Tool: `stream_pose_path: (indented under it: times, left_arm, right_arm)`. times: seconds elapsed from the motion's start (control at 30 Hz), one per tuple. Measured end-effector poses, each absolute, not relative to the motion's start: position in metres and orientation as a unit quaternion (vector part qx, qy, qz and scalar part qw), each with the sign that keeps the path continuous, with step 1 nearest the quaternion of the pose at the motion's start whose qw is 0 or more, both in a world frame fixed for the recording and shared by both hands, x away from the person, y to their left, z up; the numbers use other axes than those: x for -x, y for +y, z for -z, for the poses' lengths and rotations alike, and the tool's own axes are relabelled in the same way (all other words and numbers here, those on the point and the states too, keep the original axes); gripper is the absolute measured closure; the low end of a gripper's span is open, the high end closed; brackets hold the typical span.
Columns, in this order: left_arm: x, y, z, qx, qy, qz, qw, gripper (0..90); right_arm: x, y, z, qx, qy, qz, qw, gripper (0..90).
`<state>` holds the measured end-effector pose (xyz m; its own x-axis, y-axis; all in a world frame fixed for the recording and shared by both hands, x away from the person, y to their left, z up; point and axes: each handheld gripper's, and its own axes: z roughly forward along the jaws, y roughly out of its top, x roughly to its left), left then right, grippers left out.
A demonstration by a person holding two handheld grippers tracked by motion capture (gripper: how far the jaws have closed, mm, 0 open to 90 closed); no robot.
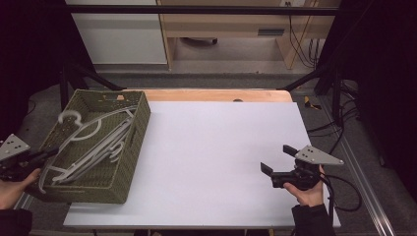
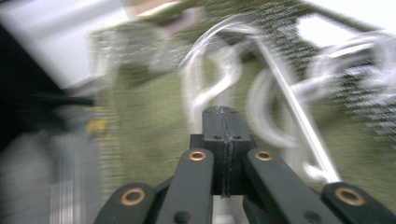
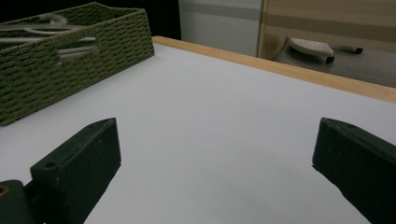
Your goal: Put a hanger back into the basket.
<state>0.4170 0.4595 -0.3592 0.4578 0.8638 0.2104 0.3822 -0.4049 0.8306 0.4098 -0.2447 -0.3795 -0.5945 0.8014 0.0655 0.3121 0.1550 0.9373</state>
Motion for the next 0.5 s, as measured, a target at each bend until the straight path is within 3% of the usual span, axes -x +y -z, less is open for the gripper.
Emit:
stream_pose_path:
  times: [0.2, 0.37, 0.4, 0.43, 0.5]
  left_arm:
    - [-0.416, 0.457, 0.357, -0.776, 0.422, -0.315, 0.348, 90.0]
    - [-0.417, 0.453, 0.353, -0.754, 0.46, -0.306, 0.357, 89.8]
    - [-0.419, 0.452, 0.352, -0.75, 0.468, -0.307, 0.352, 86.8]
    - [-0.421, 0.452, 0.351, -0.75, 0.477, -0.298, 0.347, 77.1]
    - [-0.425, 0.451, 0.351, -0.746, 0.492, -0.289, 0.343, 73.7]
  right_arm:
    - [-0.41, -0.244, 0.38, -0.383, 0.725, -0.523, 0.233, 1.4]
    - [-0.409, -0.245, 0.378, -0.387, 0.721, -0.526, 0.232, 1.4]
    - [-0.409, -0.245, 0.378, -0.387, 0.72, -0.526, 0.233, 1.4]
    - [-0.409, -0.245, 0.378, -0.387, 0.721, -0.526, 0.232, 1.4]
    - [-0.409, -0.245, 0.379, -0.387, 0.721, -0.525, 0.233, 1.4]
